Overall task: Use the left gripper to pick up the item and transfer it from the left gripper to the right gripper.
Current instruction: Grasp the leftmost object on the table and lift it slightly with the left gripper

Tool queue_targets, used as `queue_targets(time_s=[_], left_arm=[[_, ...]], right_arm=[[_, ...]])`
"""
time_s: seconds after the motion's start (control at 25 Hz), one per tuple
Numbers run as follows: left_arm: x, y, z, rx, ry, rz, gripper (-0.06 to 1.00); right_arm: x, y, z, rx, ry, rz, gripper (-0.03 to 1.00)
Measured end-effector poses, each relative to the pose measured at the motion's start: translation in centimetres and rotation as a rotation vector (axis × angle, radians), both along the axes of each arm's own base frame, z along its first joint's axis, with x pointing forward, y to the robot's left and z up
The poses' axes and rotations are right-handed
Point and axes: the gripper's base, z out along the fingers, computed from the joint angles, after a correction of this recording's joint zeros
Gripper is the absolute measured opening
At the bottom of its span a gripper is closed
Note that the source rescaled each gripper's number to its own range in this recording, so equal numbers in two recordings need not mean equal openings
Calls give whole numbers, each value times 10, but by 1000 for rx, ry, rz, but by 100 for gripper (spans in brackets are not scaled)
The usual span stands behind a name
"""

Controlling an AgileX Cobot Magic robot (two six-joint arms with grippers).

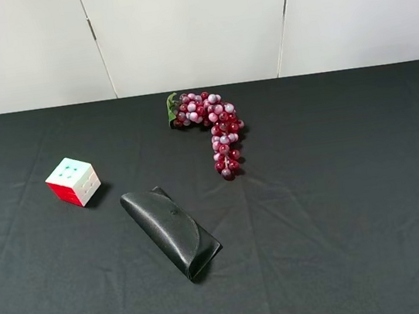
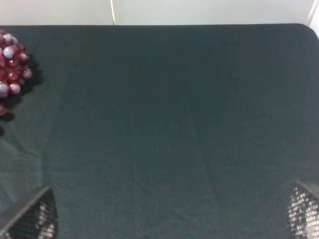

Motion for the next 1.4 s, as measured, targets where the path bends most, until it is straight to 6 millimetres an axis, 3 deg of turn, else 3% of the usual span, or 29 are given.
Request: queue_targets(time_s=[0.32, 0.56, 0.8, 1.4], left_arm=[[47, 0, 44, 0, 185, 1, 100], [99, 0, 53, 2, 333, 0, 100], [156, -3, 40, 7, 471, -44, 100], [269, -37, -35, 63, 660, -227, 100]], right_arm=[[0, 0, 0, 0, 0, 0, 100], [0, 0, 0, 0, 0, 0, 100], [0, 0, 0, 0, 0, 0, 100], [0, 0, 0, 0, 0, 0, 100]])
